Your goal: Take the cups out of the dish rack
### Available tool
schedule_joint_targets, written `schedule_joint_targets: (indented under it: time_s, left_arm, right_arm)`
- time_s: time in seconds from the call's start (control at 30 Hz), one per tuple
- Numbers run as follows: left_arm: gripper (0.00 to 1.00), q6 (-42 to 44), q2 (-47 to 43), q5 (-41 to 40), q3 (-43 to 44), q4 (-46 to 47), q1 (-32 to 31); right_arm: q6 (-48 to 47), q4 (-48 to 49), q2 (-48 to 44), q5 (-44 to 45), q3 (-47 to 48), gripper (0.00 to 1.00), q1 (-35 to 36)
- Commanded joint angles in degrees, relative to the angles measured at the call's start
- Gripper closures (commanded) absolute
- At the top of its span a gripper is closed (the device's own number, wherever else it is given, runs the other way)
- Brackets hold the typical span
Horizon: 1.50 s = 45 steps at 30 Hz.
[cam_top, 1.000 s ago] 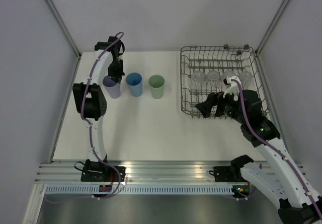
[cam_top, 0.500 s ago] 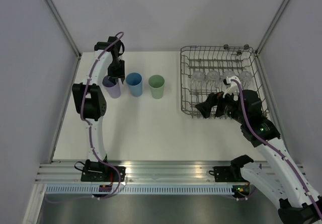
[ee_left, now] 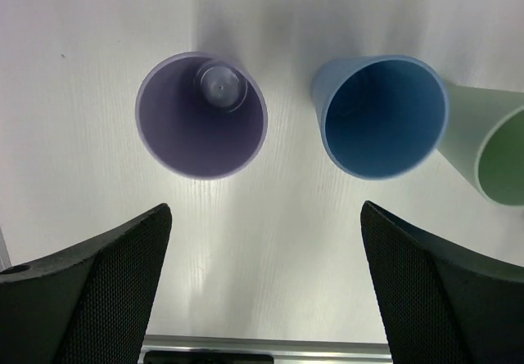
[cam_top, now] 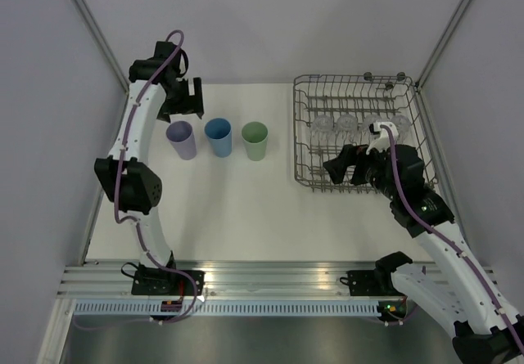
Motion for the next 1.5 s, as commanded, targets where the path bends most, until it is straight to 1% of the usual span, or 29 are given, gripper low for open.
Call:
schedule_joint_targets:
  time_s: [0.0, 0.07, 0.1, 0.13, 0.17, 0.2, 0.23, 0.27, 0.3, 0.33, 0.37, 0.4, 0.43, 0.47, 0.5, 0.53, 0.57, 0.63, 0.67, 0.73, 0.77, 0.83, 0.87, 0.97, 1.07, 1.23, 1.4, 1.47]
  left_arm:
    - [0.0, -0.36, -9.26, 1.2, -1.11, 0.91, 0.09]
    - [0.0, -0.45, -12.51, 0.32, -3.82, 1.97, 0.08]
    - [0.0, -0.62, -16.88, -0.72, -5.41, 3.8, 0.08]
    - [0.0, -0.97, -18.92, -1.34, -6.99, 4.86, 0.08]
    - [0.0, -1.41, -21.73, -1.78, -10.75, 6.0, 0.08]
    - [0.0, -1.5, -27.06, -1.53, -13.31, 9.67, 0.0]
    - [0.0, -1.59, -30.34, -1.26, -16.2, 11.53, 0.0]
    - [0.0, -2.02, -33.24, -1.0, -21.63, 13.38, -0.09]
    - [0.0, -2.2, -39.71, 0.05, -24.81, 17.31, -0.09]
    - [0.0, -2.81, -42.73, 0.06, -27.89, 19.09, -0.27]
    - [0.0, -2.99, -45.72, -0.12, -33.66, 20.68, -0.27]
    - [0.0, -3.17, -49.32, -0.29, -36.77, 22.26, -0.27]
    - [0.0, -3.78, -55.44, -0.56, -39.76, 25.76, -0.27]
    - [0.0, -4.05, -58.99, -0.65, -45.36, 27.18, -0.27]
    - [0.0, -4.48, -61.89, 0.05, -47.85, 28.68, -0.27]
    - [0.0, -4.66, -67.4, 0.58, -50.31, 31.04, -0.35]
    - [0.0, -4.75, -69.72, 1.54, -54.77, 32.11, -0.27]
    - [0.0, -5.02, -74.29, 2.08, -59.1, 34.31, -0.35]
    - [0.0, -5.1, -77.97, 1.99, -63.13, 36.67, -0.35]
    - [0.0, -5.72, -81.33, 1.9, -66.49, 38.53, -0.35]
    - [0.0, -5.89, -83.69, 2.16, -69.12, 40.01, -0.35]
    - [0.0, -6.07, -85.21, 2.17, -71.59, 40.82, -0.35]
    - [0.0, -5.98, -86.6, 1.99, -72.47, 41.6, -0.44]
    - [0.0, -5.9, -88.02, 1.38, -74.5, 42.49, -0.62]
    - [0.01, -6.07, -87.24, 2.07, -75.64, 42.58, -0.62]
    - [0.0, -5.54, -84.07, 3.31, -75.29, 42.14, -0.62]
    - [0.0, -5.02, -83.37, 3.57, -75.47, 42.31, -0.62]
    - [0.0, -4.93, -82.49, 5.76, -75.38, 42.31, -0.62]
  right_arm:
    - [3.84, 4.52, 0.16, 7.75, 0.14, 0.02, 0.15]
    - [4.11, 6.55, 0.77, 9.33, -0.39, 0.02, 0.15]
    - [4.46, 7.95, 1.99, 9.85, -0.05, 0.02, 0.15]
    - [4.63, 8.58, 2.87, 10.81, 0.22, 0.02, 0.15]
    - [4.55, 9.8, 4.88, 12.3, 0.48, 0.02, 0.15]
    - [4.46, 10.51, 6.12, 12.75, 1.18, 0.02, 0.15]
    - [4.11, 11.3, 7.53, 13.02, 1.62, 0.02, 0.06]
    - [3.93, 11.74, 9.11, 13.37, 2.15, 0.02, 0.15]
    - [2.98, 11.83, 12.78, 13.72, 4.16, 0.02, 0.15]
    - [2.44, 11.4, 14.9, 14.25, 5.39, 0.02, 0.15]
    - [1.66, 11.05, 18.75, 15.64, 6.71, 0.02, 0.15]
    - [0.69, 10.35, 20.53, 16.44, 9.07, 0.02, 0.06]
    - [-1.41, 9.82, 22.2, 17.4, 10.32, 0.02, 0.15]
    - [-2.39, 9.73, 25.26, 18.11, 11.46, 0.02, 0.15]
    - [-3.61, 8.94, 26.77, 19.07, 13.73, 0.02, 0.15]
    - [-6.24, 8.33, 28.35, 19.08, 15.06, 0.02, 0.15]
    - [-7.39, 6.67, 31.42, 19.17, 16.29, 0.02, 0.15]
    - [-9.59, 5.69, 34.42, 18.65, 20.07, 0.02, 0.23]
    - [-11.34, 5.34, 37.22, 18.64, 21.22, 0.02, 0.15]
    - [-12.76, 4.19, 39.96, 18.91, 24.91, 0.02, 0.15]
    - [-13.98, 4.01, 42.76, 19.0, 26.14, 0.02, 0.15]
    - [-15.05, 1.91, 45.67, 19.52, 30.7, 0.02, 0.06]
    - [-15.75, 0.6, 48.56, 19.78, 33.59, 0.02, -0.11]
    - [-16.54, -1.34, 53.76, 19.0, 38.43, 0.02, -0.9]
    - [-16.72, -2.92, 58.15, 17.87, 42.13, 0.02, -1.69]
    - [-17.33, -4.42, 65.0, 16.63, 46.27, 0.02, -2.58]
    - [-18.04, -5.13, 68.71, 18.12, 48.47, 0.02, -2.84]
    - [-17.95, -4.87, 69.76, 17.59, 49.09, 0.02, -3.1]
